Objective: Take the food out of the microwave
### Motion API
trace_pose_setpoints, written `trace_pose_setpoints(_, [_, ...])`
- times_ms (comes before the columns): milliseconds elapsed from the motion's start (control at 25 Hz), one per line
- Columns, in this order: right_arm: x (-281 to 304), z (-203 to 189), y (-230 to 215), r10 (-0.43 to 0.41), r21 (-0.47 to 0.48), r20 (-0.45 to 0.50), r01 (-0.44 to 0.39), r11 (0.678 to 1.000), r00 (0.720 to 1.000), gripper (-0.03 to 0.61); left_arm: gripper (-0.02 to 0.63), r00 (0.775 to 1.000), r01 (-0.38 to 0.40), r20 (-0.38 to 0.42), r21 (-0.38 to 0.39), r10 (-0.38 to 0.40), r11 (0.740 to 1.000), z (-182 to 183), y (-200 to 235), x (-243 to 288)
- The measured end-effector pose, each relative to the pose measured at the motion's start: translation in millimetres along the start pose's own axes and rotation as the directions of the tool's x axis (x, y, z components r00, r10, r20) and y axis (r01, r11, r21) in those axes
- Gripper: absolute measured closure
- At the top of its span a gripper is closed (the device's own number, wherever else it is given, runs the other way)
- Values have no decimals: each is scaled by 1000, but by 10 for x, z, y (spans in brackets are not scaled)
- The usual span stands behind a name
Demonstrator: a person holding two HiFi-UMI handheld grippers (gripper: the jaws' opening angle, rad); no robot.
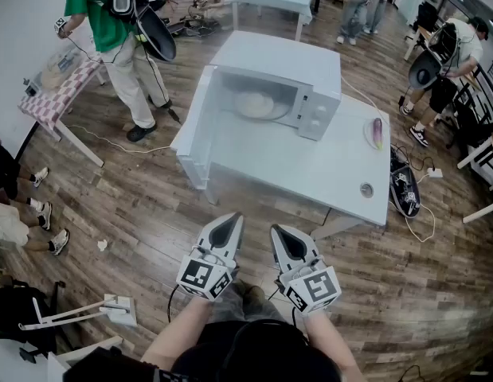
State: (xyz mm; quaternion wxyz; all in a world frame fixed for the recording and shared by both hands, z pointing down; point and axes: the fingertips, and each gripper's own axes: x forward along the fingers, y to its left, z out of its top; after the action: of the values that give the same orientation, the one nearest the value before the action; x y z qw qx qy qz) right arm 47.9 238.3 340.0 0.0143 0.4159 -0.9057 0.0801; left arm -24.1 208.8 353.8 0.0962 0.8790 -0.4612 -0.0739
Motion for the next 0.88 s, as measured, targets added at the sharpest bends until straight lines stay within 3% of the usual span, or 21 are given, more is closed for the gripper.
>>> trace_pose_setpoints(200, [-29, -44, -67, -10, 13, -9, 10, 1000, 1000, 565, 604, 1000, 5, 1, -25, -5, 1000, -70, -109, 48])
trace_pose_setpoints(560, [123, -202, -371, -77, -23, 3, 77, 997, 997, 566, 604, 1000, 2, 21, 42, -3, 999, -156, -136, 336])
trace_pose_setpoints(720, [181, -165, -417, -74, -72, 0, 74, 995, 997, 565, 604, 999, -31, 8, 43, 31, 999, -252, -130, 385])
trace_pose_setpoints(880, [189, -119, -511, -83, -50, 17, 84, 995, 996, 565, 603, 997, -74, 10, 51, 73, 996, -267, -101, 422])
